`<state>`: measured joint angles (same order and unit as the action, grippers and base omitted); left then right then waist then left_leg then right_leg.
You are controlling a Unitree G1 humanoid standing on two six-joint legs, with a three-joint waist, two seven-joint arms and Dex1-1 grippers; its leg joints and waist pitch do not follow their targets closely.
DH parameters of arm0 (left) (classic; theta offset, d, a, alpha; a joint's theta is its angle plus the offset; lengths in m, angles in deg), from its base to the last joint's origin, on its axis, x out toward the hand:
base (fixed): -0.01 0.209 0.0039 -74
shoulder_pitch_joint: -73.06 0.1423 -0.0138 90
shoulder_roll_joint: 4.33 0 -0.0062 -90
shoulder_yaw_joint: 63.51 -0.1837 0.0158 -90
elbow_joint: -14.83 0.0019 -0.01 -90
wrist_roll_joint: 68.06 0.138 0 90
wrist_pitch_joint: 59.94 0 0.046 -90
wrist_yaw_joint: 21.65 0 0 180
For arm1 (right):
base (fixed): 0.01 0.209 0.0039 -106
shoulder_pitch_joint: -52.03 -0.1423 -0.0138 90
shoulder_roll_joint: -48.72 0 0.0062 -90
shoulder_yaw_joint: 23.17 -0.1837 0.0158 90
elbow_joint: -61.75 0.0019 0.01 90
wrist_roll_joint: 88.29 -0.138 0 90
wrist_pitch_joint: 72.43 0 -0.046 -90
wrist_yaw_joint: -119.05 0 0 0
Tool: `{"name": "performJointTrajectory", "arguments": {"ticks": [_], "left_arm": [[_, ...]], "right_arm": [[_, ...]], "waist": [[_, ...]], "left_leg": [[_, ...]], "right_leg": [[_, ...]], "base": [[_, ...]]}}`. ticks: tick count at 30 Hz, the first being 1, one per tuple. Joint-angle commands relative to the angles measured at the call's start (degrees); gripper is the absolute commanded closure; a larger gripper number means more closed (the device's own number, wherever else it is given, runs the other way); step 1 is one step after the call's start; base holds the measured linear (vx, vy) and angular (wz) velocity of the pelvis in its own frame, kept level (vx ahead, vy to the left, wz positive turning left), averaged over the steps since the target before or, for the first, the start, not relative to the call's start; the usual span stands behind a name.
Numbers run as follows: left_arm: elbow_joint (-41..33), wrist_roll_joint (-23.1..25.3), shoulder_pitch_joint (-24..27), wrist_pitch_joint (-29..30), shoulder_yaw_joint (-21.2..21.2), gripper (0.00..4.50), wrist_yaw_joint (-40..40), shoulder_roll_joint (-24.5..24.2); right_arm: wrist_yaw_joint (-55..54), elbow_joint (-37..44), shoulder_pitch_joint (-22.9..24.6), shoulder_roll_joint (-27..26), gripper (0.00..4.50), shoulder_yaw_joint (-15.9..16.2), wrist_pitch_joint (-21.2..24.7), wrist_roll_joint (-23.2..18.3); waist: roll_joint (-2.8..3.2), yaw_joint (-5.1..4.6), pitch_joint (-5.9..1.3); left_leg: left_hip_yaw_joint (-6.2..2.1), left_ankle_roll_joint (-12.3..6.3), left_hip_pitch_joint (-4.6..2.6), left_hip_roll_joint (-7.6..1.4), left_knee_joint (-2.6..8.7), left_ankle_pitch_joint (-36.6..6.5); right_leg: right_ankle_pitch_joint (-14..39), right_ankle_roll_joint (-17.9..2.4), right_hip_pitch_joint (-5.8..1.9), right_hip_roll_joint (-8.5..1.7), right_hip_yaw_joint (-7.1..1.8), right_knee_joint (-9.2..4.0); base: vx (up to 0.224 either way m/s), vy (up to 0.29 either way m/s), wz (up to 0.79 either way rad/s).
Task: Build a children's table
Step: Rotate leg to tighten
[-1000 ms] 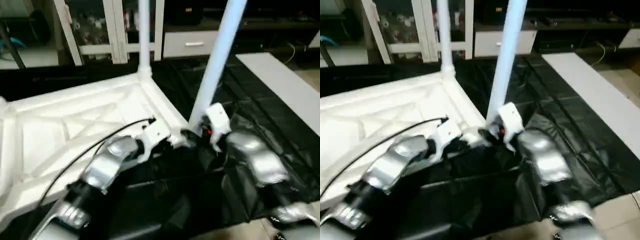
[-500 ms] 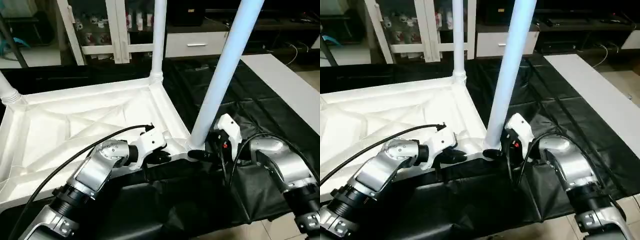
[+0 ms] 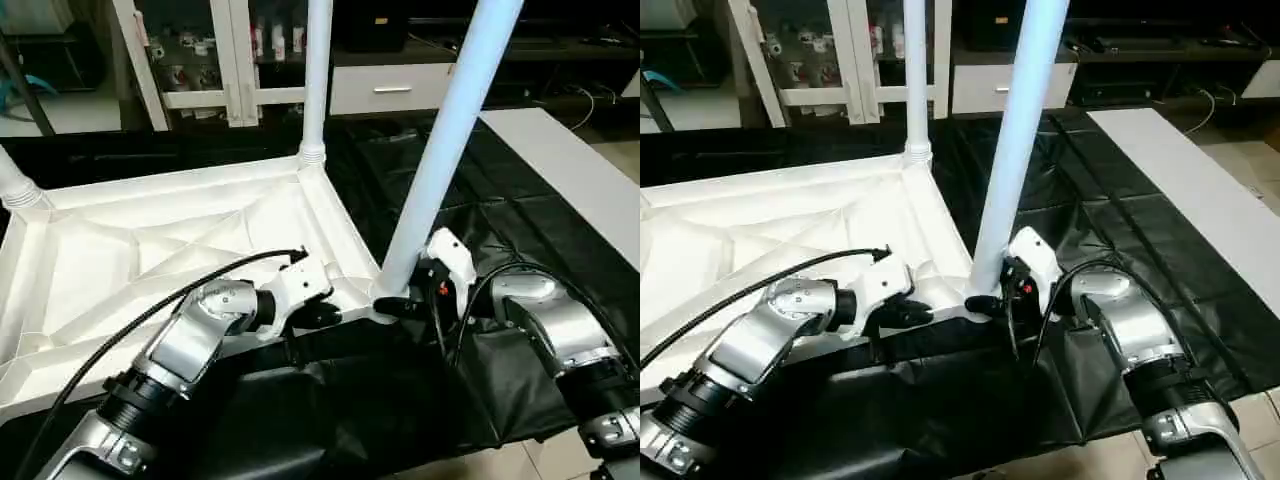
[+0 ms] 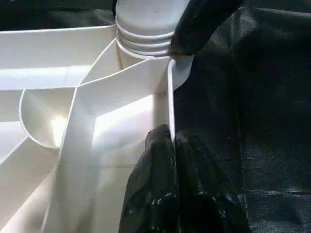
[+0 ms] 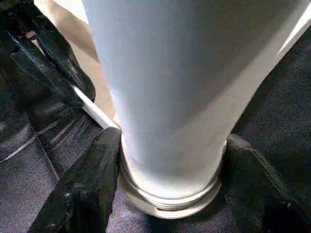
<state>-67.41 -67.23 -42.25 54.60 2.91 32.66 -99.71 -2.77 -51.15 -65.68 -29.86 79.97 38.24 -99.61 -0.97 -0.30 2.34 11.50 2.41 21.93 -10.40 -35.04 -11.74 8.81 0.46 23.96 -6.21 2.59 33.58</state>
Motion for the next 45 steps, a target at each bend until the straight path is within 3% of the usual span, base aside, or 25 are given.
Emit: {"name": "performJointTrajectory", "arguments": {"ticks": [1,6,10,11,14,15,19,23,26,27,28,32,35,36,37,39,40,41,42,45], "left_arm": [[-1.0,0.02,0.81,0.54,-2.17,4.5,1.64,-0.18],[-0.87,0.04,0.69,0.76,-2.17,4.5,1.49,-0.07],[0.06,0.11,0.58,1.09,-1.18,4.5,-0.71,1.21],[1.12,0.29,0.29,1.28,-0.61,4.5,-2.4,2.31],[4.24,0.92,-0.81,1.31,0.5,4.5,-6.59,5.2],[7.09,1.1,-2.06,1.66,1.61,4.5,-10.03,7.83],[12.41,1.57,-4.93,2.02,3.47,4.5,-16.35,12.34],[20.08,2.96,-8.81,0.47,6.06,4.5,-24.78,16.9],[25.21,4.1,-11.29,-3.09,8.03,4.5,-31.05,19.22],[25.45,4.07,-11.5,-3.52,8.2,4.5,-31.37,19.34],[25.45,4.07,-11.5,-3.52,8.2,4.5,-31.37,19.34],[24.91,3.73,-11.72,-4.37,9.04,4.5,-31.37,19.55],[24.81,3.79,-11.3,-4.95,8.9,4.5,-30.48,19.18],[24.81,3.79,-11.3,-4.95,8.9,4.5,-30.48,19.18],[24.94,3.78,-11.15,-5.43,8.78,4.5,-29.9,18.93],[23.75,3.52,-10.49,-5.58,8.26,4.5,-27.89,18.0],[21.59,3.22,-9.36,-4.74,7.56,4.5,-24.97,16.63],[20.6,3.19,-8.83,-4.19,7.18,4.5,-23.82,15.99],[19.72,3.3,-8.35,-3.94,6.71,4.5,-22.82,15.33],[16.59,3.58,-6.34,-3.06,4.89,4.5,-19.04,12.63]], "right_arm": [[0.02,-0.72,-1.09,-0.15,1.76,-0.51,-0.16,0.85],[-0.79,-0.77,-0.63,-0.63,1.78,-0.6,-0.21,0.85],[-8.82,-2.92,-0.54,-4.14,1.78,-2.91,-0.5,1.5],[-12.83,-4.08,-0.64,-5.91,1.78,-4.16,-0.44,1.64],[-23.01,-6.84,-0.94,-10.73,1.78,-7.51,-1.75,1.69],[-31.01,-9.23,-1.57,-14.4,1.78,-9.52,-3.32,2.21],[-41.45,-13.43,-3.51,-19.39,1.78,-10.46,-5.95,4.26],[-51.52,-19.15,-6.72,-26.07,1.8,-11.62,-8.67,4.84],[-57.2,-23.52,-9.27,-30.84,1.8,-11.25,-11.56,6.1],[-57.59,-23.9,-9.62,-31.4,1.8,-11.1,-11.85,6.19],[-57.59,-23.9,-9.62,-31.4,1.8,-11.1,-11.85,6.19],[-58.48,-25.72,-11.14,-32.19,1.8,-11.34,-13.33,6.58],[-57.24,-25.94,-11.24,-32.3,1.8,-11.69,-14.7,6.69],[-57.24,-25.94,-11.24,-32.3,1.45,-11.69,-14.7,6.69],[-56.26,-26.05,-11.32,-32.14,1.45,-11.96,-15.87,6.63],[-54.14,-23.82,-10.73,-30.86,1.1,-11.54,-15.97,6.61],[-50.84,-20.16,-9.58,-28.85,1.08,-10.44,-14.62,6.46],[-49.15,-18.5,-8.92,-27.9,0.92,-9.93,-13.38,6.27],[-46.75,-16.88,-8.19,-26.73,0.83,-9.12,-11.8,6.15],[-36.08,-9.43,-4.33,-20.43,0.7,-6.16,-5.7,5.17]], "waist": [[-0.12,-0.01,-3.65],[-0.15,-0.01,-3.66],[-0.13,-0.35,-3.52],[-0.58,-0.91,-3.28],[-0.5,-1.51,-3.24],[-0.47,-1.7,-3.27],[-0.72,-2.25,-3.29],[-0.3,-2.71,-3.39],[-0.19,-2.65,-3.52],[0.4,-2.46,-3.6],[-0.04,-2.62,-3.61],[0.24,-2.5,-3.75],[0.23,-2.46,-3.71],[0.23,-2.45,-3.72],[0.5,-2.38,-3.67],[0.42,-2.51,-3.68],[0.74,-2.43,-3.66],[0.48,-2.47,-3.67],[0.61,-2.51,-3.74],[0.52,-2.14,-3.7]], "left_leg": [[-0.89,-3.69,-1.01,-2.55,4.33,-9.22],[-0.87,-3.84,-1.04,-2.55,4.31,-9.2],[-0.93,-3.02,-0.86,-2.48,4.43,-10.47],[-1.03,-1.83,-0.7,-2.41,4.62,-13.34],[-1.38,0.64,-0.92,-2.26,4.79,-17.26],[-1.41,1.31,-0.97,-2.24,4.83,-18.08],[-1.51,1.78,-1.14,-2.01,4.79,-20.41],[-1.55,1.45,-1.03,-1.85,4.88,-20.37],[-1.62,1.13,-0.95,-1.86,4.99,-19.75],[-1.64,1.13,-1.01,-1.88,5.02,-19.58],[-1.53,0.7,-0.82,-1.88,5.02,-19.02],[-1.4,-1.07,-0.48,-1.9,4.91,-16.61],[-1.31,-1.46,-0.55,-1.93,4.9,-16.52],[-1.3,-1.5,-0.57,-1.94,4.88,-16.42],[-1.35,-1.49,-0.59,-1.94,4.95,-16.45],[-1.35,-1.46,-0.51,-1.93,4.98,-16.91],[-1.38,-1.5,-0.55,-1.93,5.0,-17.04],[-1.39,-1.77,-0.31,-2.01,5.0,-16.36],[-1.49,-2.03,-0.12,-2.0,5.04,-15.63],[-1.31,-3.38,-0.41,-2.14,4.81,-13.82]], "right_leg": [[8.64,-15.35,-2.9,-1.45,-1.52,-2.71],[8.99,-15.38,-2.88,-1.44,-1.51,-2.74],[11.25,-14.86,-2.74,-1.47,-1.53,-2.94],[15.61,-13.66,-2.55,-1.43,-1.53,-3.24],[22.43,-10.89,-2.04,-1.5,-1.48,-4.02],[22.9,-10.28,-1.79,-1.47,-1.49,-4.1],[24.91,-9.42,-1.41,-1.43,-1.34,-4.57],[23.27,-9.37,-1.24,-1.35,-1.35,-4.69],[20.72,-9.64,-1.53,-1.36,-1.26,-4.6],[19.72,-9.75,-1.62,-1.35,-1.26,-4.42],[17.99,-10.1,-1.77,-1.27,-1.25,-4.32],[15.56,-11.03,-2.27,-1.5,-1.27,-3.98],[15.68,-11.33,-2.22,-1.45,-1.27,-4.02],[15.68,-11.34,-2.21,-1.47,-1.29,-4.0],[15.83,-11.35,-2.21,-1.47,-1.28,-3.98],[16.08,-11.26,-2.27,-1.39,-1.23,-4.05],[16.01,-11.29,-2.3,-1.41,-1.25,-4.03],[15.01,-11.31,-2.51,-1.39,-1.23,-3.9],[14.06,-11.38,-2.8,-1.4,-1.22,-3.74],[11.79,-12.44,-2.89,-1.31,-1.22,-3.63]], "base": [[0.0,0.0,0.0],[0.0,0.0,0.0],[0.0,0.0,0.0],[0.0,0.0,0.0],[0.0,0.0,0.0],[0.0,0.0,0.0],[0.0,0.0,0.0],[0.0,0.0,0.0],[0.0,0.0,0.0],[0.0,0.0,0.0],[0.0,0.0,0.0],[0.0,0.0,0.0],[0.0,0.0,0.0],[0.0,0.0,0.0],[0.0,0.0,0.0],[0.0,0.0,0.0],[0.0,0.0,0.0],[0.0,0.0,0.0],[0.0,0.0,0.0],[0.0,0.0,0.0]]}}
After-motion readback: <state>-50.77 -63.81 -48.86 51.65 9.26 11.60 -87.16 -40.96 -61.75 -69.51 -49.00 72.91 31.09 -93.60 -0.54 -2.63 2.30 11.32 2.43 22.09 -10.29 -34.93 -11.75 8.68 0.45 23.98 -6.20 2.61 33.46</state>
